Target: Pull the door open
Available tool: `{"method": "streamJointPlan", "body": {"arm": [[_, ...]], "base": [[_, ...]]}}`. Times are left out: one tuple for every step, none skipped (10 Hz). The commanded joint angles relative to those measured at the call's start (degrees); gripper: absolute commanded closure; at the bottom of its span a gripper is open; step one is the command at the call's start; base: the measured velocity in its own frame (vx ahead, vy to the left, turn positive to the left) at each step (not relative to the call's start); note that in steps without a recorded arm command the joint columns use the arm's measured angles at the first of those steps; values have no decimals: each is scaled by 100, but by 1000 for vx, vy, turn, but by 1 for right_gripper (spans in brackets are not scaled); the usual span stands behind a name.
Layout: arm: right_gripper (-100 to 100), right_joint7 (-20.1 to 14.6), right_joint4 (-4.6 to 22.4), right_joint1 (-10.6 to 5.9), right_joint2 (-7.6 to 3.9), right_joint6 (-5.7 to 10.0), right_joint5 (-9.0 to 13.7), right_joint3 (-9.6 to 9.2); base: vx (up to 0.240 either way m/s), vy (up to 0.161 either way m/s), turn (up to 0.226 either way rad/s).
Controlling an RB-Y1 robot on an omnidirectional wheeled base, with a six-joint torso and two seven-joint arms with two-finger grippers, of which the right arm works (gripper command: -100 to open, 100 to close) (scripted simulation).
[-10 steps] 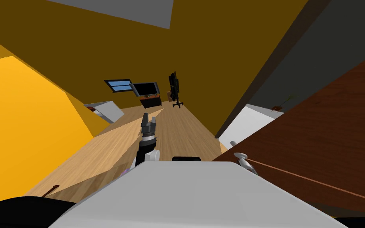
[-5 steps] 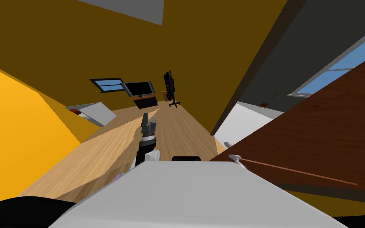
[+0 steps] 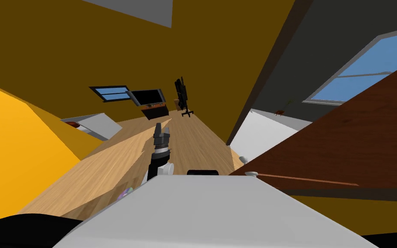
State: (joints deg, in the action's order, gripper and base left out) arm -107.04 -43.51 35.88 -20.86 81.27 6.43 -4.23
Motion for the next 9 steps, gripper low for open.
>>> {"method": "streamJointPlan", "body": {"arm": [[100, 4, 67, 18, 8, 169, -76, -69], [100, 1, 104, -31, 13, 112, -54, -52], [100, 12, 195, -42, 20, 159, -96, -89], [100, 15, 224, -46, 20, 170, -107, -97], [100, 20, 273, -51, 20, 189, -127, -112], [100, 26, 329, -58, 20, 213, -149, -128], [100, 34, 407, -67, 20, 250, -181, -152], [100, 40, 460, -74, 21, 277, -202, -168], [100, 40, 460, -74, 21, 277, -202, -168]], "base": [[-72, -72, -32], [-32, -23, 6], [53, 57, -65], [108, 84, -91], [135, 102, -77], [126, 120, -49], [112, 97, -63], [116, 72, -58], [79, 34, -12]]}}
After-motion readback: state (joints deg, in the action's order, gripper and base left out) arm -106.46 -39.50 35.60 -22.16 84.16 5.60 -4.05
